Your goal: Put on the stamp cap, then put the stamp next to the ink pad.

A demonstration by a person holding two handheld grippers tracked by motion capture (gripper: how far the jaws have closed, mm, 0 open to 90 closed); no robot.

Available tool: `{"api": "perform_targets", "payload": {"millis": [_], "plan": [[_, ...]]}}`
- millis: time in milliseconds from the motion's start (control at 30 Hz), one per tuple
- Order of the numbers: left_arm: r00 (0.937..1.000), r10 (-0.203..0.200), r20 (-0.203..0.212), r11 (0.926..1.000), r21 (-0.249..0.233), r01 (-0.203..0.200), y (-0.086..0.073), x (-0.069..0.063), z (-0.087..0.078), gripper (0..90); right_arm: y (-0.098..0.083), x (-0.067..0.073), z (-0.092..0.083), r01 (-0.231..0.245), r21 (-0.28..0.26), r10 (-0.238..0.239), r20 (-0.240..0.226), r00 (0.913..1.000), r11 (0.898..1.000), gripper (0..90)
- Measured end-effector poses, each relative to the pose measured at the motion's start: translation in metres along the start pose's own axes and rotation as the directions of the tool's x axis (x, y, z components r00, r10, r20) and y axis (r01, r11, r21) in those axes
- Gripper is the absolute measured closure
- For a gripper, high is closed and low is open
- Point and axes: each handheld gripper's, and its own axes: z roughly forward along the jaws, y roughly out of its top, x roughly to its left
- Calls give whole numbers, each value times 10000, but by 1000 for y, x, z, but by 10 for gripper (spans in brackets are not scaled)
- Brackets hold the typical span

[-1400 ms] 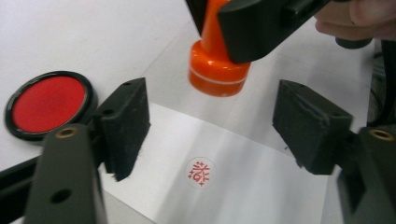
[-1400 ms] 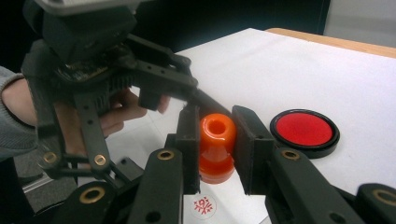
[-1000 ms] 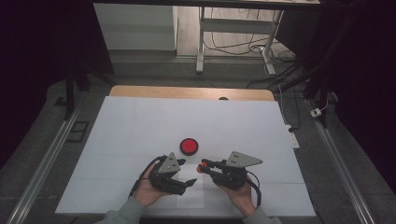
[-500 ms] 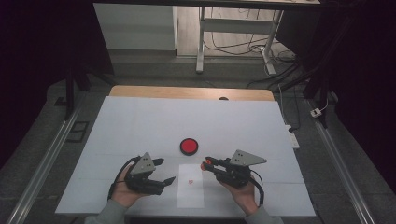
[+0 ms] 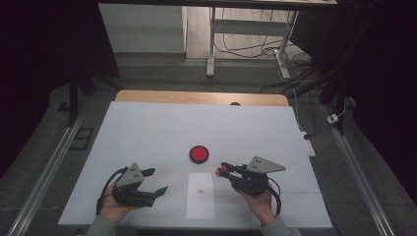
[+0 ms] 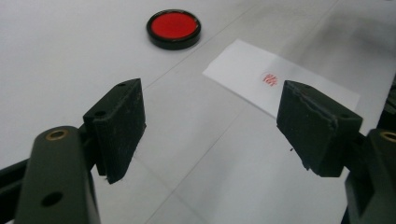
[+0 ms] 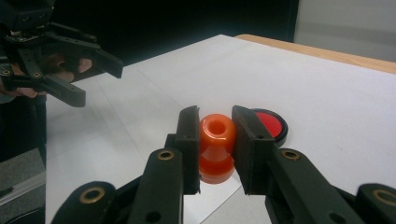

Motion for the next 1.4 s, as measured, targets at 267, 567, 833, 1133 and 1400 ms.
{"api": "perform_targets", "payload": {"millis": [267, 567, 833, 1133, 1400], "plan": [[9993, -302, -241, 9995, 3, 302, -9, 8, -7, 241, 1, -3, -2, 37, -6, -37, 129, 9999, 10000, 728], [9990, -354, -280, 9994, 6, 355, -10, 10, -8, 241, 0, -6, -3, 13, -11, -12, 287, 9996, 10000, 728], [9990, -353, -276, 9994, 26, 354, -11, 11, -8, 240, 1, -13, -2, -76, 48, 73, 668, 9977, 10000, 728], [9988, -374, -314, 9993, 16, 375, -11, 12, -9, 240, -1, -23, 11, 130, 604, -198, 1130, 9934, 9981, 728], [9990, -371, -254, 9992, 141, 375, -12, 11, -6, 240, 1, -35, 23, -3, 805, -118, 1492, 9887, 9968, 727]]}}
